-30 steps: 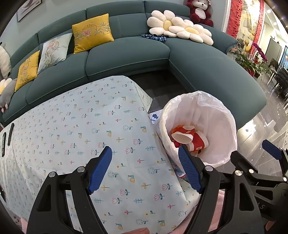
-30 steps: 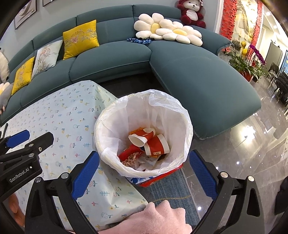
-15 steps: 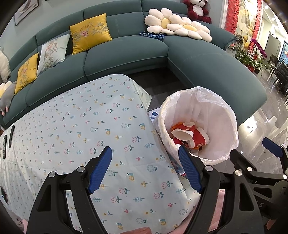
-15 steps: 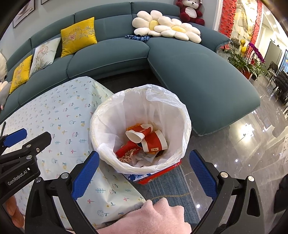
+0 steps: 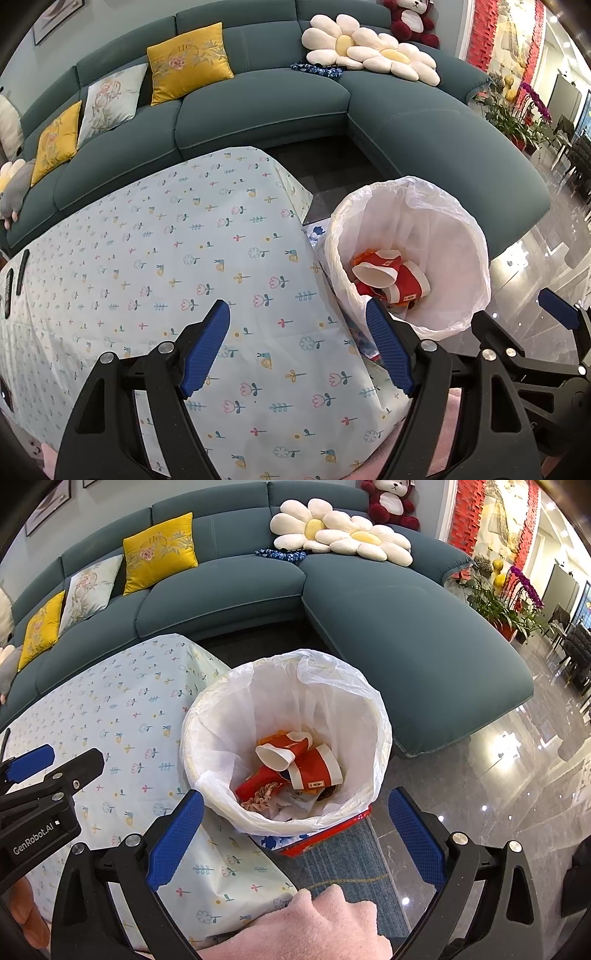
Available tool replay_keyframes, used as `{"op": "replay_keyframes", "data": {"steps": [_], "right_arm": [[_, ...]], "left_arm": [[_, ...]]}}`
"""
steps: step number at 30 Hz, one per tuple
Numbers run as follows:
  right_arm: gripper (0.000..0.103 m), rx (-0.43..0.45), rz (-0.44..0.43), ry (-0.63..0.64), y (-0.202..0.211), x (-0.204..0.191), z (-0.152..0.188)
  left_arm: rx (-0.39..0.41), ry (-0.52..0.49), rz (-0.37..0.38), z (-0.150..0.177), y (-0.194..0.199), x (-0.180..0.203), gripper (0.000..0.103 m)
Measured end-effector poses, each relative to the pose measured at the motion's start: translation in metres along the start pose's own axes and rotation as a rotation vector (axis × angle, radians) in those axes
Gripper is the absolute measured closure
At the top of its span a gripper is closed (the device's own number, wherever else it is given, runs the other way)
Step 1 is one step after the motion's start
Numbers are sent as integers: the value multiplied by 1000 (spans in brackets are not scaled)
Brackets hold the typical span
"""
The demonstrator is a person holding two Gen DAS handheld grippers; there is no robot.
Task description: Collect trash
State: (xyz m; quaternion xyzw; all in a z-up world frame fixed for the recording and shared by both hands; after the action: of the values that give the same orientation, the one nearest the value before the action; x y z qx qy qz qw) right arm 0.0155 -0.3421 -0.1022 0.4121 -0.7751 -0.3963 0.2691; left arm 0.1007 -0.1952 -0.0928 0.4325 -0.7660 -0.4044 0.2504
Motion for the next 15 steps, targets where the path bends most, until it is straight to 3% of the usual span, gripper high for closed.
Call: {"op": "replay_keyframes", "data": {"steps": [15], "right_arm": [[7,-13,-2,-5,-4,-1,4]], "left_arm": [[3,-5,-7,0,-2,4,31]]}}
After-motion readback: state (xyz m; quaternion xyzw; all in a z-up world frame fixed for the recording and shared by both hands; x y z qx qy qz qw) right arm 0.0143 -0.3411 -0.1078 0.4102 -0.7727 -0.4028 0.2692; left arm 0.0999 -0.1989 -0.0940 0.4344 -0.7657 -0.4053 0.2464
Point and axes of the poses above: each gripper's, at about its wrist camera, not at the fingertips, and y roughly against the way its jaws point, x to its right, z to its underside, the point moved 5 cm from there along -y, roughly the way its jaws point, and after that the axes turned 4 degrees about z, right-handed, at the moved point
